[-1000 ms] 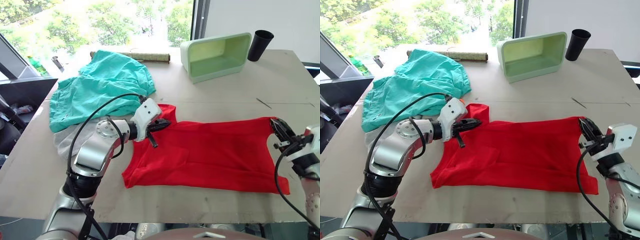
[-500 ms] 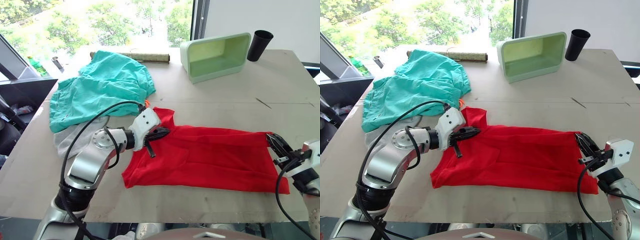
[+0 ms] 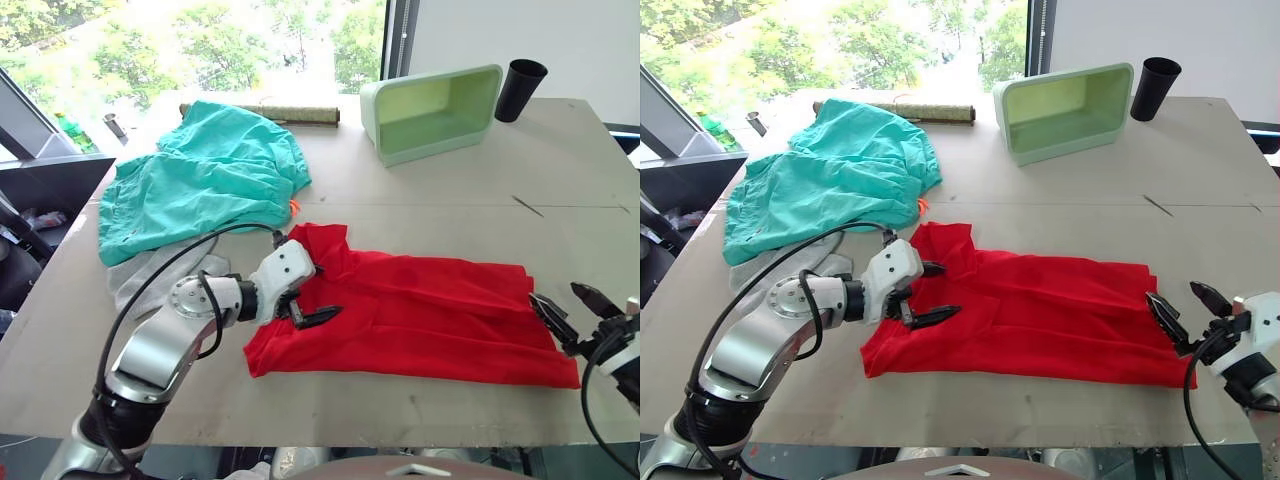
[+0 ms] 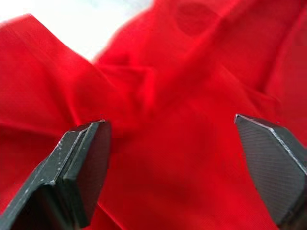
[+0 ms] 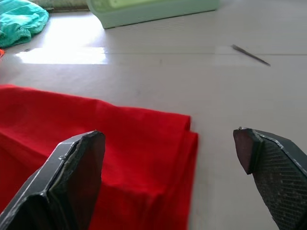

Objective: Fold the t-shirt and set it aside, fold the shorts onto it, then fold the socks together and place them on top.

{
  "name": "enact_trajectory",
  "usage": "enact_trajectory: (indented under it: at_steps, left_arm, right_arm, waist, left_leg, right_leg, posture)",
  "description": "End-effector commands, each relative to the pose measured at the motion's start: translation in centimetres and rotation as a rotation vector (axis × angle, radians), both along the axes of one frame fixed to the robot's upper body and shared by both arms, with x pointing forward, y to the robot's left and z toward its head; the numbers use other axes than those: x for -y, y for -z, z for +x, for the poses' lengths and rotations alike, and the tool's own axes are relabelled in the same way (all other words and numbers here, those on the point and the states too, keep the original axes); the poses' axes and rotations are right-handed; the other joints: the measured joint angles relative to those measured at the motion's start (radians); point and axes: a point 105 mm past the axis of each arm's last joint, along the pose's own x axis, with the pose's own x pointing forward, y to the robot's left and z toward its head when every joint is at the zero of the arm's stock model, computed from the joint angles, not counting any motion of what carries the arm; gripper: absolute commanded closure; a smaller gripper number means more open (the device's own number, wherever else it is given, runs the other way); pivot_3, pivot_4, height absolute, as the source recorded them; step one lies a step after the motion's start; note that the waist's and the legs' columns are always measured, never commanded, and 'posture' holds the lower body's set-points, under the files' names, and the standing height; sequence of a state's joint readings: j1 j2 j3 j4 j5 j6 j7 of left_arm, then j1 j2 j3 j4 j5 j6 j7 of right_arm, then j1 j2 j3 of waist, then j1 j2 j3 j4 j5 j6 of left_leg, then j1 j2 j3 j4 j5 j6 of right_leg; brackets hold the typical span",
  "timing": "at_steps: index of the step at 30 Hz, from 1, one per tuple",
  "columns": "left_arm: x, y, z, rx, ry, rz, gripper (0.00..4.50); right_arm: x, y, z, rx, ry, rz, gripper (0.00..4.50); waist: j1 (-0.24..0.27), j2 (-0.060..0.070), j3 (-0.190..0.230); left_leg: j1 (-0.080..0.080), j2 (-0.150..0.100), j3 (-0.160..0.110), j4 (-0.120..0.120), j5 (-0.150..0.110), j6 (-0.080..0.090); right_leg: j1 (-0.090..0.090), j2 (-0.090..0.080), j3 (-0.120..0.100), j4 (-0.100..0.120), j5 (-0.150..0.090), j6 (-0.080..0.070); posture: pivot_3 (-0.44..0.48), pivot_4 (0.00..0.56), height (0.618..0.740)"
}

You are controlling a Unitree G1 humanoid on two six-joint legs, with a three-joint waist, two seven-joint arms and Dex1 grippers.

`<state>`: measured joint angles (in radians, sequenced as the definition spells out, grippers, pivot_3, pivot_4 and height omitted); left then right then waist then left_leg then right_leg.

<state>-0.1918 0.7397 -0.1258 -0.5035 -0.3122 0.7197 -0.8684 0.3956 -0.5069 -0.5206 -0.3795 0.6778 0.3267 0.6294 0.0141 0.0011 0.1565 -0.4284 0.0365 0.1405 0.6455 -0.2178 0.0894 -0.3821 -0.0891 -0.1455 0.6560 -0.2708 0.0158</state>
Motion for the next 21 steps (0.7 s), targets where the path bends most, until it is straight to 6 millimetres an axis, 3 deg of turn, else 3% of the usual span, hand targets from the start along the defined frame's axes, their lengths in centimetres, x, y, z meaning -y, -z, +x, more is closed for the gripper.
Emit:
enact_trajectory:
  at_steps: [1,7,12,17,21]
  left_arm:
    - [-0.1,-1.6,0.3,0.069,0.008,-0.011,0.04]
    - [-0.4,-2.5,1.0,0.115,0.042,0.008,0.04]
    - [-0.4,-3.0,1.7,0.161,0.09,0.04,0.04]
    - [-0.6,-2.9,2.7,0.193,0.12,0.076,0.04]
    - [-0.6,-3.2,3.4,0.217,0.138,0.086,0.0]
  right_arm:
    - [-0.8,-0.9,-0.5,-0.024,-0.09,-0.047,0.0]
    - [-0.1,-0.8,-0.5,-0.074,-0.255,-0.383,0.0]
    - [-0.6,-0.9,-0.2,-0.129,-0.446,-0.551,0.0]
    - [-1.7,-0.5,0.4,-0.178,-0.559,-0.558,0.0]
    - [-1.7,0.2,0.8,-0.24,-0.611,-0.594,1.8]
  waist:
    - [0.001,0.001,0.0]
    - [0.001,0.001,0.0]
    - [0.001,0.001,0.0]
    - [0.002,0.0,0.001]
    - [0.003,-0.001,0.002]
  left_leg:
    - [0.0,0.0,0.0,0.0,0.0,0.0]
    - [0.0,0.0,0.0,0.0,0.0,0.0]
    - [0.0,0.0,0.0,0.0,0.0,0.0]
    - [-0.001,0.0,0.0,0.0,0.0,0.0]
    - [-0.002,0.0,0.0,0.0,0.0,0.001]
  right_leg:
    - [0.0,0.0,0.0,0.0,-0.001,0.001]
    - [0.0,0.0,0.0,-0.001,-0.001,0.001]
    - [0.0,0.001,0.0,-0.001,0.0,0.003]
    - [0.0,0.001,-0.001,-0.002,0.0,0.004]
    - [0.001,0.001,-0.001,-0.002,0.001,0.004]
  posture:
    - [0.0,0.15,0.74]
    - [0.0,0.15,0.74]
    - [0.0,0.15,0.74]
    - [0.0,0.15,0.74]
    - [0.0,0.15,0.74]
